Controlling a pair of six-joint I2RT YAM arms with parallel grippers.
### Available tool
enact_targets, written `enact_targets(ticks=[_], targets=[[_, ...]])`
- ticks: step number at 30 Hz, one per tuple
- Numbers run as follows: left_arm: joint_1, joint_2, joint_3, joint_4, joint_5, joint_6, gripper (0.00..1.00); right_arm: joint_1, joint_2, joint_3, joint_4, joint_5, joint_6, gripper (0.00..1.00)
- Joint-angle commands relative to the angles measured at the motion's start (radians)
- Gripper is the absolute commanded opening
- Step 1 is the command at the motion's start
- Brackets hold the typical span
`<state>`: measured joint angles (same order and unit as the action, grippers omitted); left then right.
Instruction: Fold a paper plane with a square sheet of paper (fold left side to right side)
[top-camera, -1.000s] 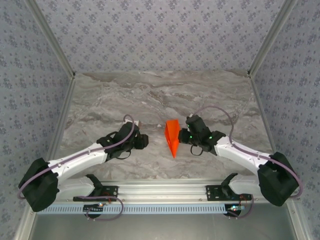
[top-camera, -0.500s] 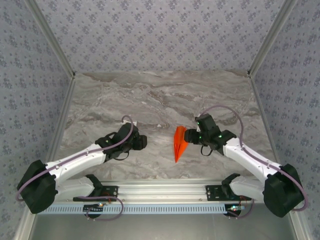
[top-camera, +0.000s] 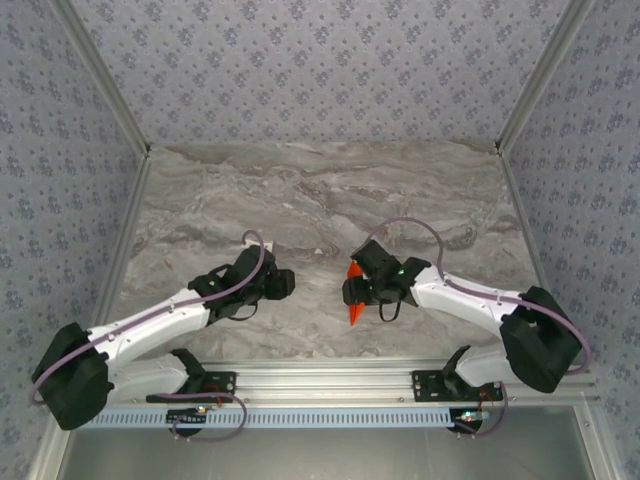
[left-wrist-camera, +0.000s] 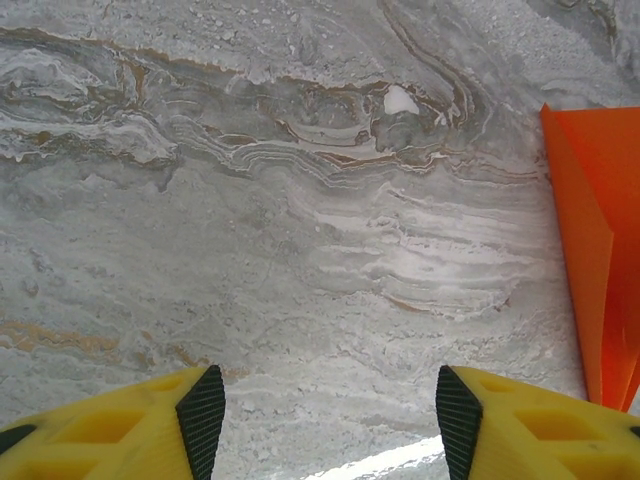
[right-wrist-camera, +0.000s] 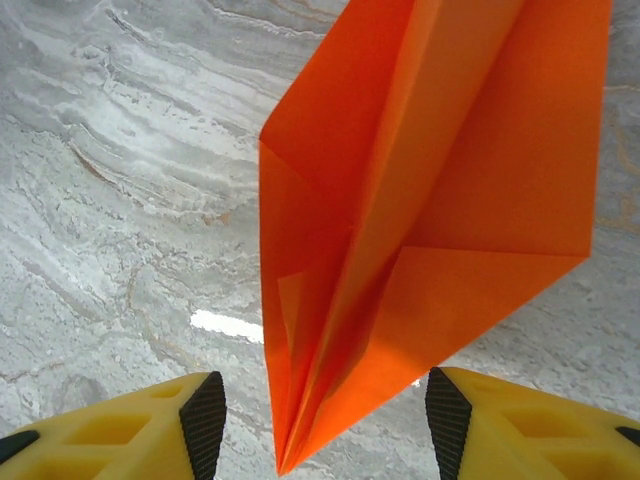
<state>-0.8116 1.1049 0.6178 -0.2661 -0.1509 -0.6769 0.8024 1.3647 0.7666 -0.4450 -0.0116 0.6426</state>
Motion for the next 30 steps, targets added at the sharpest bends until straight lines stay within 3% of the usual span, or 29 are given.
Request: enact_targets(ticks=[1,11,25,30], targets=[[0.003,-0.023,-0.004,-0.003,-0.022,0.009,0.61,0.017,0.038,0.043,-0.035,0.042,0.025,0.58],[0.002,-0.038,-0.010,-0.013,-0.033,0.012,0.62,0.030,0.092,0.048,-0.037,0.061,0.037,0.48],[0.003,-0.037,-0.017,-0.014,-0.032,0.007,0.63,0.037,0.161,0.054,-0.004,0.071,0.045,0.42],[0.003,-0.039,-0.019,-0.018,-0.033,0.007,0.63,0.035,0.190,0.073,-0.020,0.104,0.040,0.33]])
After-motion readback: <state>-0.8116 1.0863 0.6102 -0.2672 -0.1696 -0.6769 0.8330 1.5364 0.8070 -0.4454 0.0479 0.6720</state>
